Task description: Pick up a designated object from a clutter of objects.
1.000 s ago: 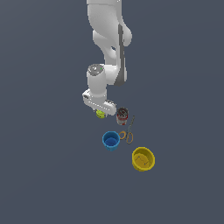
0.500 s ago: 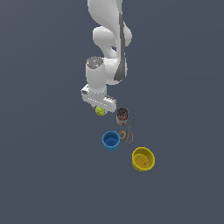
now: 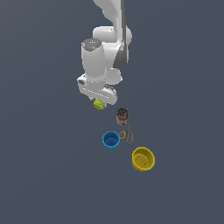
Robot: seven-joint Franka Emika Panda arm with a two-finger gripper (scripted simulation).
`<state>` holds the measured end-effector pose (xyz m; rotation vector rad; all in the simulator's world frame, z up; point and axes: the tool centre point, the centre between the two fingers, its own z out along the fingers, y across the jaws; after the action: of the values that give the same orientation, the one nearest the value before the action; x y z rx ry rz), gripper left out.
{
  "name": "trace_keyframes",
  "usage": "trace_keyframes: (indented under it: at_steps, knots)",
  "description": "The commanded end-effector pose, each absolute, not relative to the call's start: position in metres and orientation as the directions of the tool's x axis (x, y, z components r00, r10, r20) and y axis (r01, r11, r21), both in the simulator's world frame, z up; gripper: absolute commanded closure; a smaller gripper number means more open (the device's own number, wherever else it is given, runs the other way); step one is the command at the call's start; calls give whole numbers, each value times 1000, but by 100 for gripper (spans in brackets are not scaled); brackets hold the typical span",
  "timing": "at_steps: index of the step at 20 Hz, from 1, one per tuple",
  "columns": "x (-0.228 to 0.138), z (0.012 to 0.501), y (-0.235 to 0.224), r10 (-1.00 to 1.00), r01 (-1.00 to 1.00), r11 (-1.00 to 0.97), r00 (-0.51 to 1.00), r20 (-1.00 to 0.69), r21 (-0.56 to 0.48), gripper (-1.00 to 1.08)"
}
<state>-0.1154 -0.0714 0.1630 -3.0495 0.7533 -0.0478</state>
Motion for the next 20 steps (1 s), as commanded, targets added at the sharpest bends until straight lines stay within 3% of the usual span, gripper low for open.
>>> trace_keyframes:
  at_steps: [1,20]
  knots:
    - [-113,184,-71,-465,-465,-885,885,28,-6,108]
    - [-84,347,-70,-459,-459,-888,888,10,-2,108]
